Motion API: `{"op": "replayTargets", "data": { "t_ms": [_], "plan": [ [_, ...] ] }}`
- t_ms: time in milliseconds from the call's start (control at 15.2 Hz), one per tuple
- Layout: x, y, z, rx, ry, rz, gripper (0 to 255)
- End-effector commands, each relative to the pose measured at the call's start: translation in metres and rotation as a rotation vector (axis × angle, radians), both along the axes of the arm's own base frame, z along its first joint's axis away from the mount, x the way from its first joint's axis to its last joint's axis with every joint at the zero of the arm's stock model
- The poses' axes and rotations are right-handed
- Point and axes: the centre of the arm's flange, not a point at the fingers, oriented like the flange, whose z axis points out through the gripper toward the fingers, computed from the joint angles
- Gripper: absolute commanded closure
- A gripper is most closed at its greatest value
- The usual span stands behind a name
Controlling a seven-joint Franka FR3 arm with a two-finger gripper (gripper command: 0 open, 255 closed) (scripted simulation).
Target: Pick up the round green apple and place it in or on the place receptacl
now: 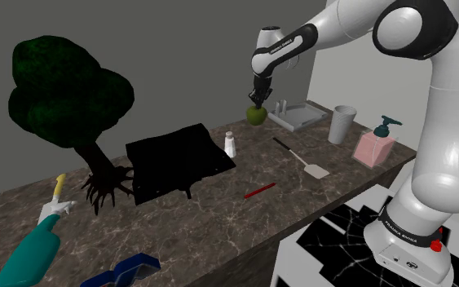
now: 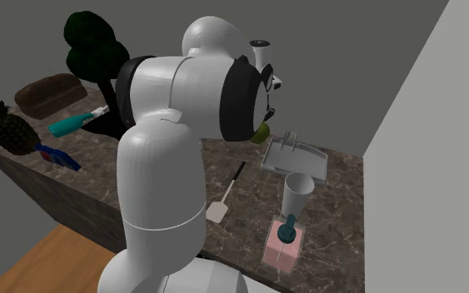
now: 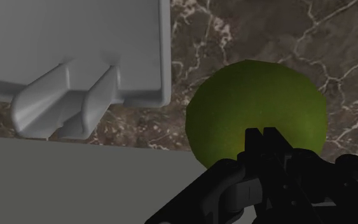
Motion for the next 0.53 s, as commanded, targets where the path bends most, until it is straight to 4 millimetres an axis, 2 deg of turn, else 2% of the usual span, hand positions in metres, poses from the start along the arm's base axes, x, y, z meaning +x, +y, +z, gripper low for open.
{"op": "replayTargets", "data": {
  "t_ms": [0, 462],
  "plan": [
    [0.0, 0.0, 0.009, 0.0, 0.0, 0.0, 255],
    [0.0, 0.0, 0.046, 0.0, 0.0, 0.0, 255]
  ]
}}
